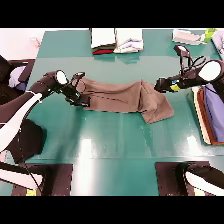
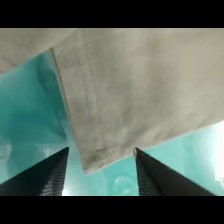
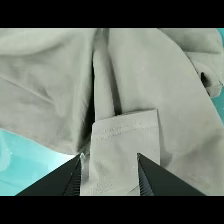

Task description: Fold the shirts.

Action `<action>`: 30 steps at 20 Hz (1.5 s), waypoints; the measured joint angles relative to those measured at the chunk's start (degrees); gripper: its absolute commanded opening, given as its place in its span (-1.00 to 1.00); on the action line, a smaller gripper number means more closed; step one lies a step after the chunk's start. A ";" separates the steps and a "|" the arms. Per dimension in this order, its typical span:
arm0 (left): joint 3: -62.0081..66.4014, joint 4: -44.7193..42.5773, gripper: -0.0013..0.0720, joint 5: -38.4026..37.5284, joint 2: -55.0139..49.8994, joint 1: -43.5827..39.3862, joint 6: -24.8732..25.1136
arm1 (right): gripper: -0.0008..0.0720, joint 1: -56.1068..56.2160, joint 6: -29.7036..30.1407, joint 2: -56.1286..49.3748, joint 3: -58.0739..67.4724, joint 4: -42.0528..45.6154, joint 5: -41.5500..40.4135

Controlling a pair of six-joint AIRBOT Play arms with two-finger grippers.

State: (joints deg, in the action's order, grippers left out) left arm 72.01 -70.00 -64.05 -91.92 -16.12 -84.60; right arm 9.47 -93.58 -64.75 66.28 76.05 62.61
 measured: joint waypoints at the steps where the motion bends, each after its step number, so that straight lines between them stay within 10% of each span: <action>1: 0.02 -0.04 -0.39 0.39 -0.31 -0.22 -0.24 | 0.14 0.00 -0.02 0.07 -0.20 -0.02 -0.07; 2: 0.02 0.11 -0.91 0.70 -0.63 -0.31 -0.44 | 0.14 0.02 -0.11 0.13 -0.31 -0.07 -0.07; 10: 5.38 -3.17 -0.89 0.24 3.17 -0.46 -0.24 | 0.17 -2.51 -1.57 2.08 -5.57 0.50 8.35; 12: 6.08 -4.04 -0.89 0.09 4.24 -0.48 0.26 | 0.64 -3.82 -3.37 3.85 -10.64 0.50 9.25; 17: 6.69 -4.55 -0.89 0.09 5.22 -0.48 0.87 | 0.52 -3.23 -8.83 5.79 -21.84 0.15 7.45; 24: 6.84 -4.61 -0.89 -0.57 5.49 -0.48 1.18 | 0.20 2.36 -16.41 -0.50 -24.65 -1.95 -3.37; 27: 6.84 -4.66 -0.89 -1.16 5.49 -0.48 1.99 | -0.79 3.15 -18.08 -3.15 -23.54 -2.32 -6.36; 30: 6.84 -4.76 -0.89 -1.53 5.55 -0.46 2.43 | -0.92 3.45 -18.21 -3.96 -22.93 -2.27 -7.63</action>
State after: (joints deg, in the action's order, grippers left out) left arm 78.85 -74.76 -65.58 -86.37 -16.58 -82.17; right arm 12.93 -111.79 -68.71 43.35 73.78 54.98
